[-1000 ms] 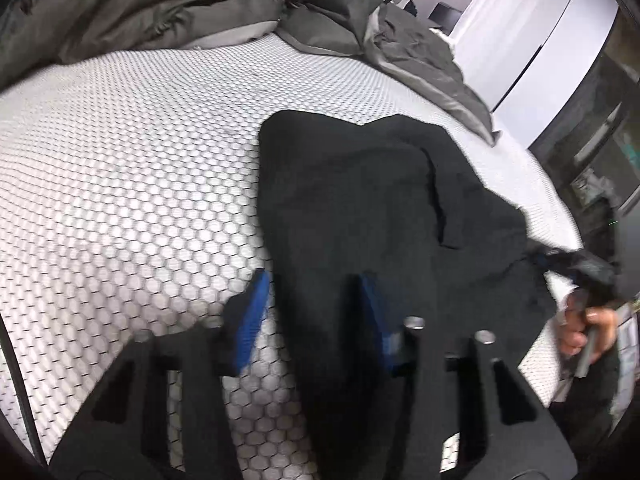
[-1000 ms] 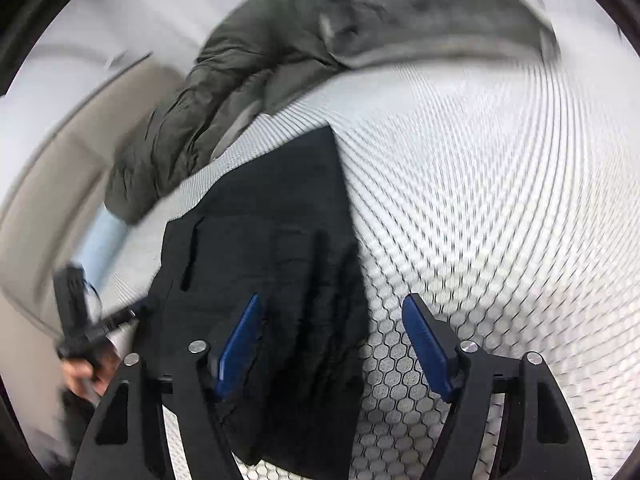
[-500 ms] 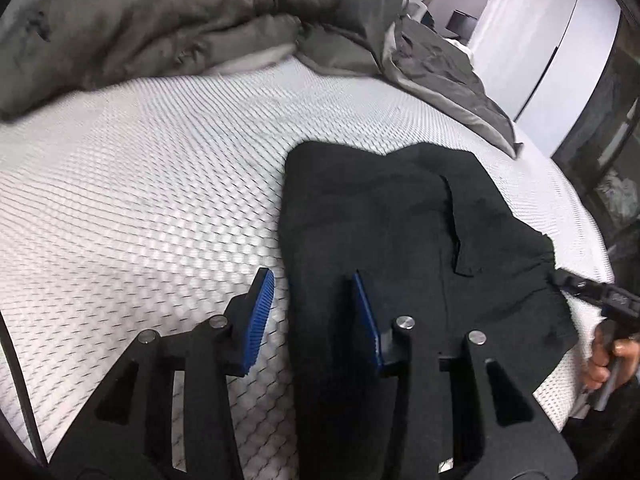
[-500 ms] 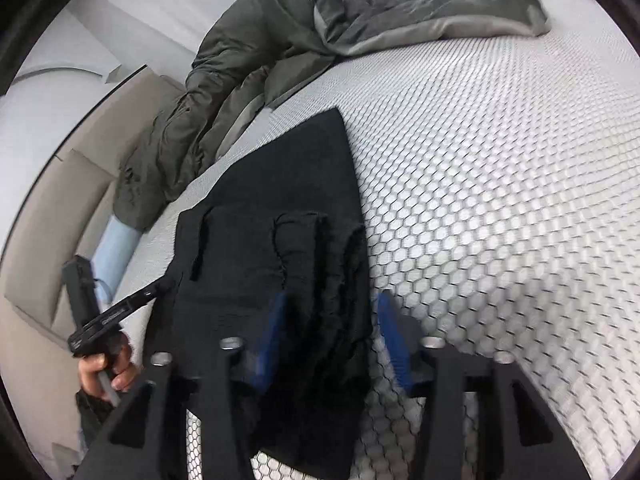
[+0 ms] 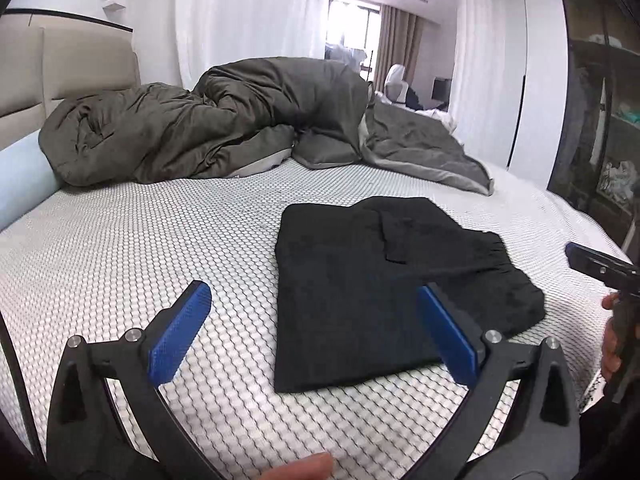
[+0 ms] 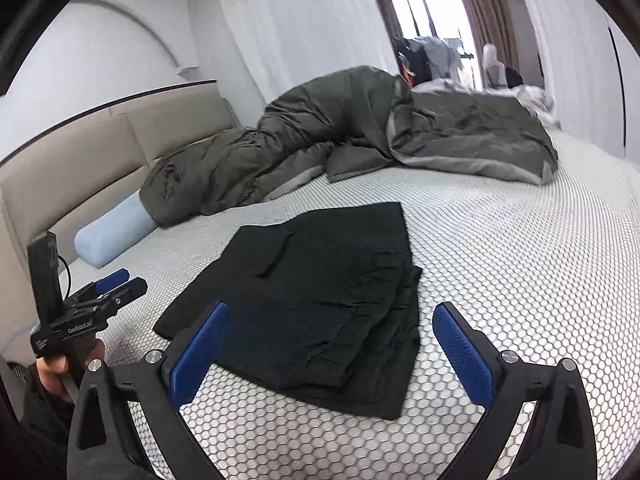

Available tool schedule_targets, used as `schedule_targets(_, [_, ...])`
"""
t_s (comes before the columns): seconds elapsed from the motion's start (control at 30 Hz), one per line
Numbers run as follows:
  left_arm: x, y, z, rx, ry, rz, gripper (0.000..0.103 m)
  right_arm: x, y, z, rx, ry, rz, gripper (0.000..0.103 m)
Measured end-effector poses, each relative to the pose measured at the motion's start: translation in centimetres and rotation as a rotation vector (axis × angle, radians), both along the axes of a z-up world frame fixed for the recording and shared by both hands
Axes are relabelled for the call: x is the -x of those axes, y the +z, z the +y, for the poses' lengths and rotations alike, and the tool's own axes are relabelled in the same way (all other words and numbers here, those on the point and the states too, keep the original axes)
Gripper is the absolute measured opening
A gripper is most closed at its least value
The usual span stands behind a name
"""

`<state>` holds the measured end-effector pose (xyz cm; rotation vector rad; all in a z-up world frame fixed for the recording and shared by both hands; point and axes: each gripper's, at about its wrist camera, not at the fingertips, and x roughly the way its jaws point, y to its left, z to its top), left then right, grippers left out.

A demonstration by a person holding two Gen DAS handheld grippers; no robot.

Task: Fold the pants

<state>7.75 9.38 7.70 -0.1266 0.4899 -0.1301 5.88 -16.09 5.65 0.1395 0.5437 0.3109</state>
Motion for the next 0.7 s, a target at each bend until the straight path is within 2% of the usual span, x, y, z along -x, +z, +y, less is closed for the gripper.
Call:
schedule_targets(0.1, [1.0, -0.1, 0.2, 0.02, -0.006, -0.011, 0.102, 0.5, 0.2, 1.3, 0.045, 0.007, -0.046, 0.103])
schedule_targets(0.33, [0.8, -0.7, 0.1, 0.002, 0.002, 0.004, 0.102, 0.4, -0.5, 2.5, 0.07, 0.016, -0.033, 0.103])
schedule_targets(0.7, [0.5, -1.0, -0.8, -0.048, -0.027, -0.002, 0.102, 0.2, -0.3, 2.1, 0.051, 0.012, -0.032, 0.103])
